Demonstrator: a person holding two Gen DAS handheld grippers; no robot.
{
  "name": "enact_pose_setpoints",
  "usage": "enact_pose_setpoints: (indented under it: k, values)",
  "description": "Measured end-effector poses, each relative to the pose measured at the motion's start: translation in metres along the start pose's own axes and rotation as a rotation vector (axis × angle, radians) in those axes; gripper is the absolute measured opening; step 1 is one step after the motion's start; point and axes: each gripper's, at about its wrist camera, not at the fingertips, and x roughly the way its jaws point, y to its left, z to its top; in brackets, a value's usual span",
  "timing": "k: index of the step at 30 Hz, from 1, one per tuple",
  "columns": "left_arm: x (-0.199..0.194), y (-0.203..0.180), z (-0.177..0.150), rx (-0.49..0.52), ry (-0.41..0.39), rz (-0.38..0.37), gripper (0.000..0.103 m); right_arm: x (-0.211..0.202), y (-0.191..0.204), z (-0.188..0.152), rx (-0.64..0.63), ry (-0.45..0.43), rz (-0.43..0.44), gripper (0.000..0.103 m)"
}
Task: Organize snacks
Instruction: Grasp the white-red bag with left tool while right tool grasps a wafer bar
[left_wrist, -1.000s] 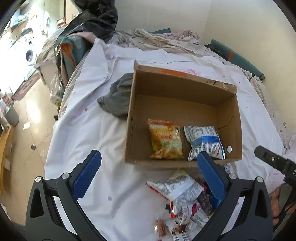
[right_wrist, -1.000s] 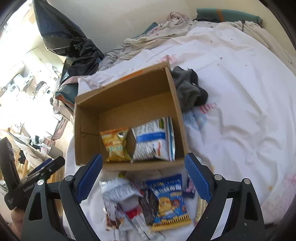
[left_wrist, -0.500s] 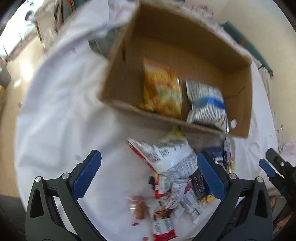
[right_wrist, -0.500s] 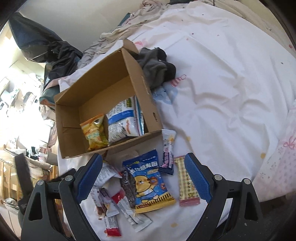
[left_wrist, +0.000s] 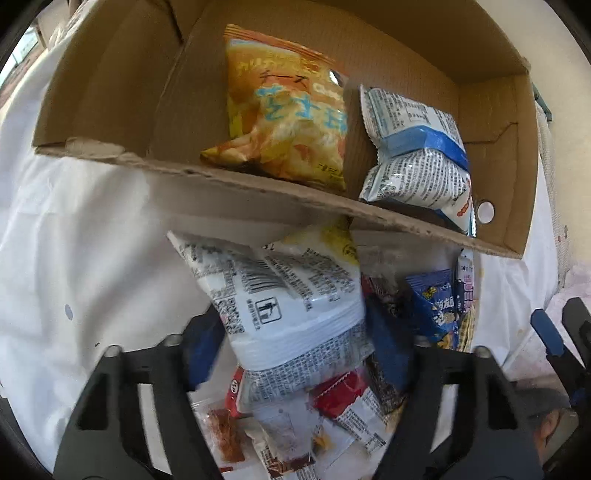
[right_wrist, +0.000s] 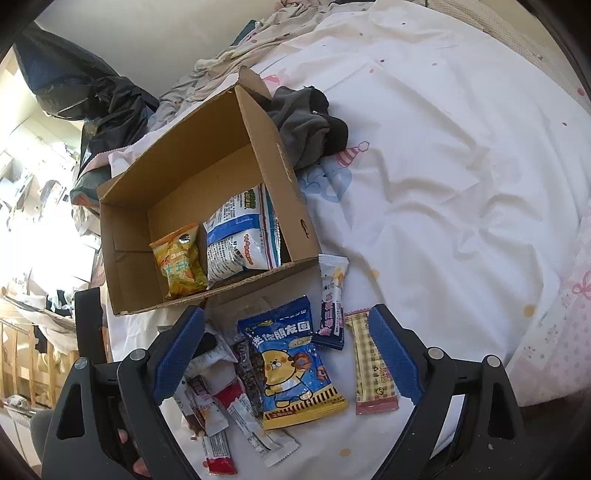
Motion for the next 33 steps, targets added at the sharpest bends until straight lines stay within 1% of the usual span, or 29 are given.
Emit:
enact_pose_setpoints:
  k: [1,2,4,7,8,10,12,13,14,16,17,18,20,23,25,26,28,30,33]
  values:
    - [-0.003,0.001,0.0,-0.002,-0.01,0.0,0.054,0.001,0.001,0.0,0.0,0.0,0.002,0.092]
    - [-0.007,0.002,-0.001,0.006,-0.017,0.005,0.049,0.001,0.001,0.0,0.003,0.0,0.007,0.092]
    - [-0.016,0.006,-0.002,0.0,-0.027,0.007,0.046,0.001,0.002,0.0,0.007,0.0,0.014,0.092]
    - [-0.036,0.018,-0.006,-0.031,-0.044,0.009,0.046,-0.002,-0.001,0.002,0.029,-0.006,0.034,0.092]
    - [-0.046,0.022,-0.009,-0.037,-0.05,0.021,0.046,-0.005,-0.005,0.004,0.045,-0.012,0.041,0.092]
    - [-0.065,0.027,-0.013,-0.034,-0.053,0.06,0.046,-0.013,-0.02,0.009,0.106,-0.039,0.045,0.092]
    - [-0.08,0.029,-0.012,-0.014,-0.069,0.041,0.046,-0.017,-0.034,0.012,0.163,-0.041,0.029,0.09]
    - [-0.09,0.03,-0.012,0.005,-0.096,0.053,0.046,-0.015,-0.039,0.013,0.18,-0.028,0.003,0.086]
    - [-0.097,0.031,-0.013,0.016,-0.111,0.064,0.045,-0.011,-0.044,0.012,0.185,-0.003,-0.039,0.075]
    - [-0.108,0.03,-0.012,0.047,-0.13,0.061,0.044,0.006,-0.046,0.008,0.163,0.078,-0.123,0.068]
    - [-0.112,0.031,-0.014,0.056,-0.137,0.061,0.042,0.019,-0.044,0.004,0.133,0.137,-0.15,0.059]
    - [-0.115,0.032,-0.017,0.062,-0.139,0.056,0.041,0.028,-0.042,0.001,0.106,0.178,-0.175,0.055]
    - [-0.116,0.037,-0.021,0.066,-0.135,0.054,0.038,0.046,-0.036,-0.005,0.04,0.25,-0.245,0.055]
    - [-0.112,0.038,-0.028,0.065,-0.133,0.048,0.034,0.065,-0.03,-0.014,-0.034,0.32,-0.31,0.053]
    - [-0.108,0.039,-0.031,0.06,-0.117,0.043,0.032,0.077,-0.025,-0.021,-0.083,0.367,-0.342,0.042]
    - [-0.106,0.04,-0.032,0.058,-0.107,0.034,0.031,0.082,-0.023,-0.024,-0.109,0.384,-0.356,0.029]
    - [-0.105,0.04,-0.034,0.057,-0.098,0.028,0.031,0.084,-0.019,-0.025,-0.143,0.376,-0.379,0.028]
    - [-0.105,0.04,-0.035,0.06,-0.101,0.031,0.03,0.079,-0.019,-0.024,-0.136,0.35,-0.376,0.027]
    - [-0.104,0.04,-0.036,0.058,-0.1,0.025,0.03,0.061,-0.02,-0.016,-0.097,0.273,-0.355,0.027]
